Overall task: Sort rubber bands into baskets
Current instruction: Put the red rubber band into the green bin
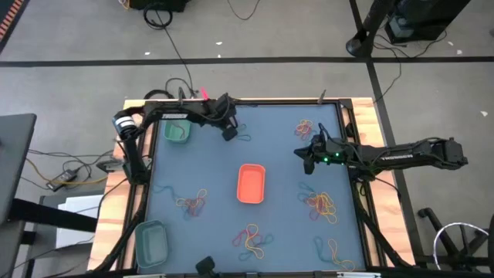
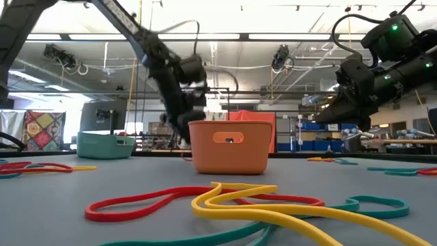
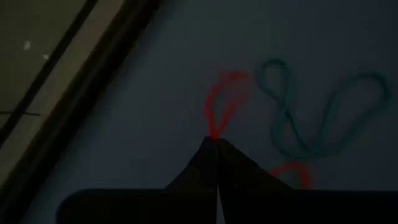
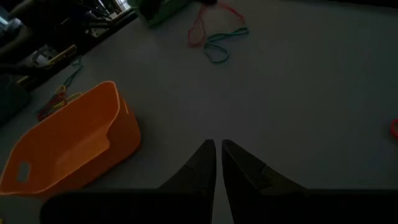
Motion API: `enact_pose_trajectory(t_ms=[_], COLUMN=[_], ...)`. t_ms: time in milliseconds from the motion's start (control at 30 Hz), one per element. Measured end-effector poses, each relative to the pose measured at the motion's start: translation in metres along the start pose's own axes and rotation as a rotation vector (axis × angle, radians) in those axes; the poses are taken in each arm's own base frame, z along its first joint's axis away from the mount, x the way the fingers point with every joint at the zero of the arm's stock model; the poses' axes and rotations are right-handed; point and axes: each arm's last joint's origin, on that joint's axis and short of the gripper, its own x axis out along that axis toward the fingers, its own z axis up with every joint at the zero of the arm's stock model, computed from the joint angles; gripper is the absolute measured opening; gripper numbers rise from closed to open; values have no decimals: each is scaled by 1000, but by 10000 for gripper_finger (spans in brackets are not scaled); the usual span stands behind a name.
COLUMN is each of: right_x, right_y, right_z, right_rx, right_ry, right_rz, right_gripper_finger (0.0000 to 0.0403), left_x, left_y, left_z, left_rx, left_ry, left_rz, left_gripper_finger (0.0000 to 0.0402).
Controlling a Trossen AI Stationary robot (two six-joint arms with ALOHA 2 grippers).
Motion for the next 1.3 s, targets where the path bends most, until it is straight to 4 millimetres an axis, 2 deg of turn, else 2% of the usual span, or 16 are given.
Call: enact_pose_trajectory(t_ms=[133,267,433,533,667,767,933,1033,1200,1300], right_x=[0,0,0,0,0,0,0,0,0,0], right_y=[0,0,0,-1,-1,-1,-2,-1,-2,-5], right_z=[0,0,0,0,-1,-1,-1,-1,-3,-3], right_rx=[-34,-52,-75,-38,-14,3,59,40,0,-16], right_ry=[-5,-10,-8,-4,1,-7,-13,7,28,25], right_rz=[-10,-21,-22,-23,-24,-38,-57,-26,-22,-61], right_gripper_finger=[42,42,42,42,42,42,42,42,42,45], left_x=[-31,-68,-104,-115,-119,-116,-104,-97,-89,-87], left_y=[6,14,21,23,30,38,58,69,78,81], left_z=[-3,-12,-41,-70,-104,-120,-128,-127,-130,-133], left_rx=[5,-8,-67,-109,-174,-216,-268,-322,-370,-381], left_ry=[27,67,101,147,165,173,186,174,207,235], left_rz=[12,100,167,208,286,313,369,324,306,311], left_gripper_finger=[2,1,1,1,1,0,0,0,5,26])
